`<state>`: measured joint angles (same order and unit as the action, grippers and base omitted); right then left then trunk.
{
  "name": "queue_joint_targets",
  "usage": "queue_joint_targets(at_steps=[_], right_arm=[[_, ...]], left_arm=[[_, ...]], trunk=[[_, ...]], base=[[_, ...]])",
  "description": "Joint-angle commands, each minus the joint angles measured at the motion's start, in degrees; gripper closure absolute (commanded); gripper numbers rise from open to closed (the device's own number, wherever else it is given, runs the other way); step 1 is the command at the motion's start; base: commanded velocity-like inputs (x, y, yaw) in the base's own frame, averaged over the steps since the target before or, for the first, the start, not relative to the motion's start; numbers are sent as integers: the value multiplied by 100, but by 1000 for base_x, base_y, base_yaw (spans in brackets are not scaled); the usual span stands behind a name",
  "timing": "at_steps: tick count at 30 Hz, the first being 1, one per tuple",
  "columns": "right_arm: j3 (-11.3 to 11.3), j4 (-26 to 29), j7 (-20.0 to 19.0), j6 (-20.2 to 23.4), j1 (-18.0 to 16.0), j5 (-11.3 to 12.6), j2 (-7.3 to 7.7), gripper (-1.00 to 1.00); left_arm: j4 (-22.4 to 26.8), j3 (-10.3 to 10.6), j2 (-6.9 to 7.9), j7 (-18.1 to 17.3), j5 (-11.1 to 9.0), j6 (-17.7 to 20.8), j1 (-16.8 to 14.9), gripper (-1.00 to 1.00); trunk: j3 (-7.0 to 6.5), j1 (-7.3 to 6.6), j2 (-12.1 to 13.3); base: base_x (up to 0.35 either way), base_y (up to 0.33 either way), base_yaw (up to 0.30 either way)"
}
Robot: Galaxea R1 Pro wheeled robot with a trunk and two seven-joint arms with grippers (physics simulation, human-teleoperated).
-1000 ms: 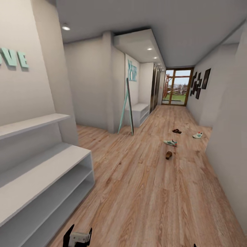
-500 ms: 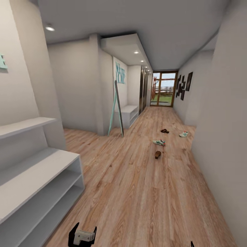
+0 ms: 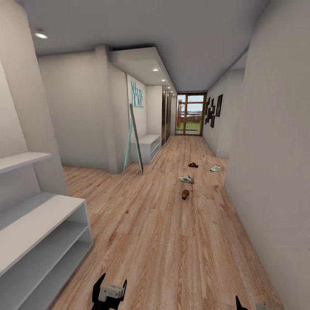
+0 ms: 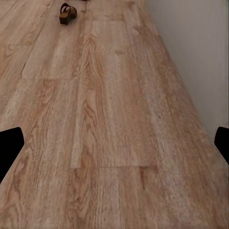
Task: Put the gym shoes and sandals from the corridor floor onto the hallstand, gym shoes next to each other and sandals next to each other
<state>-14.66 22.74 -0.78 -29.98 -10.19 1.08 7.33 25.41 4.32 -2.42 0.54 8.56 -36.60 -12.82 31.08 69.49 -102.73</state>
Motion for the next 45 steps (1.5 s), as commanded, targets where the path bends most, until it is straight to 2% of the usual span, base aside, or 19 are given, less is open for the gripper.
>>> queue_joint_targets(at_steps=[1, 9, 18, 25, 45], right_arm=[[3, -8, 1, 0, -63, -5, -9, -100], [25, -64, 5, -14, -241, -27, -64, -100], [147, -158, 13, -389, -328, -101, -313, -100], [248, -177, 74, -528, -386, -229, -400, -100], [354, -210, 171, -640, -430, -320, -450, -100]], left_arm=[[-9, 7, -6, 3, 3, -3, -37, -100], [-44, 22, -25, 16, -15, -51, -125, -100], [-212, 9, -37, 47, -36, -380, -169, -100], [-335, 9, -41, 55, -48, -491, -179, -100], [-423, -6, -39, 65, -61, -561, -185, -100]], trunk=[[-7, 0, 0], [-65, 0, 0], [-131, 0, 0], [-184, 0, 0], [-249, 0, 0]], base=[[0, 0, -212], [0, 0, -209], [0, 0, -204], [0, 0, -200], [0, 0, -87]])
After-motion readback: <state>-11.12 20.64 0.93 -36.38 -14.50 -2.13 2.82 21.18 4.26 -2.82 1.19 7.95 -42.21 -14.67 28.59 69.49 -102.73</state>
